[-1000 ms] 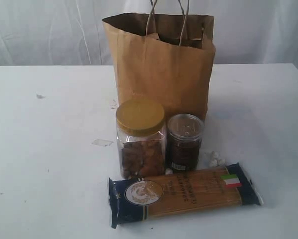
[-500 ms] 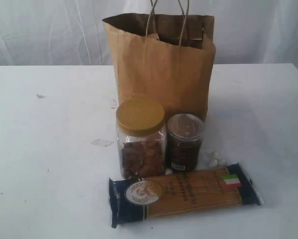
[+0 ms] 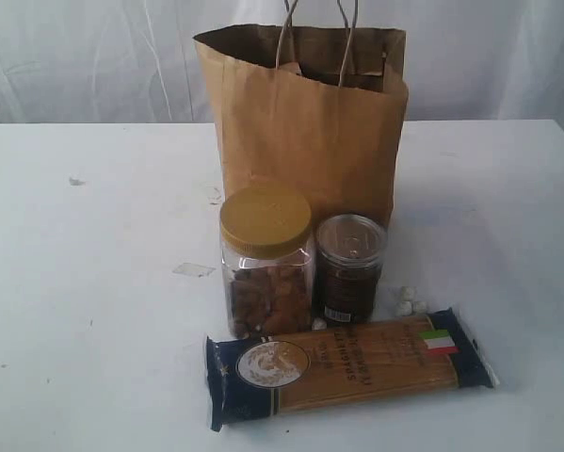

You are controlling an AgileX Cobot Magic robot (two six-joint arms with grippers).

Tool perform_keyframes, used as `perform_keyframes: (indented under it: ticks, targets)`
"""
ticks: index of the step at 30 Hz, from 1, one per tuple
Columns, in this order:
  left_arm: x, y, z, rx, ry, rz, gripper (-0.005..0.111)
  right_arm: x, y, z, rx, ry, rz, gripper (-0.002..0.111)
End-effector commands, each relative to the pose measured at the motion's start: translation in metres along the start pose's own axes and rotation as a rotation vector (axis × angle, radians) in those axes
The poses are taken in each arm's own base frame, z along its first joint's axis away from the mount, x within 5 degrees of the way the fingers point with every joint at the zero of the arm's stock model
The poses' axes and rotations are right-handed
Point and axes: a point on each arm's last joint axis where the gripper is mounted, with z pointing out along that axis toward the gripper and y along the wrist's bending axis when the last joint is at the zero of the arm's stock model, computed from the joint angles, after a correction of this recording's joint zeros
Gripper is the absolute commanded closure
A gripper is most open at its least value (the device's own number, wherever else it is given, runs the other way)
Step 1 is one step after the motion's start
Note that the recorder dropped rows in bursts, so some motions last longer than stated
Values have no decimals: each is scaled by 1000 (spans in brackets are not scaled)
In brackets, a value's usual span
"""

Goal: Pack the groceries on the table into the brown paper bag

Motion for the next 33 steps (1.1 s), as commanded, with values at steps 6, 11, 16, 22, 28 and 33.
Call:
perform_keyframes:
  ticks: [6, 11, 16, 22, 28, 33]
  targets:
    - [-10, -7, 0, 78, -114, -3, 107, -43, 10, -12, -110, -507, 1, 108]
    - [-10, -7, 0, 77, -112, -3, 107, -49, 10, -16, -215, -557, 326, 108]
    - [-10, -7, 0, 79, -112, -3, 107, -55, 11, -20, -271, -622, 402, 108]
    - [-10, -7, 0, 79, -112, -3, 107, -77, 12, -23, -222, -551, 300, 108]
    - [-10, -7, 0, 79, -112, -3, 107, -101, 8, -7, -78, -315, 137, 108]
    - [-10, -7, 0, 79, -112, -3, 107, -95, -2, 28, 69, 53, -24, 108]
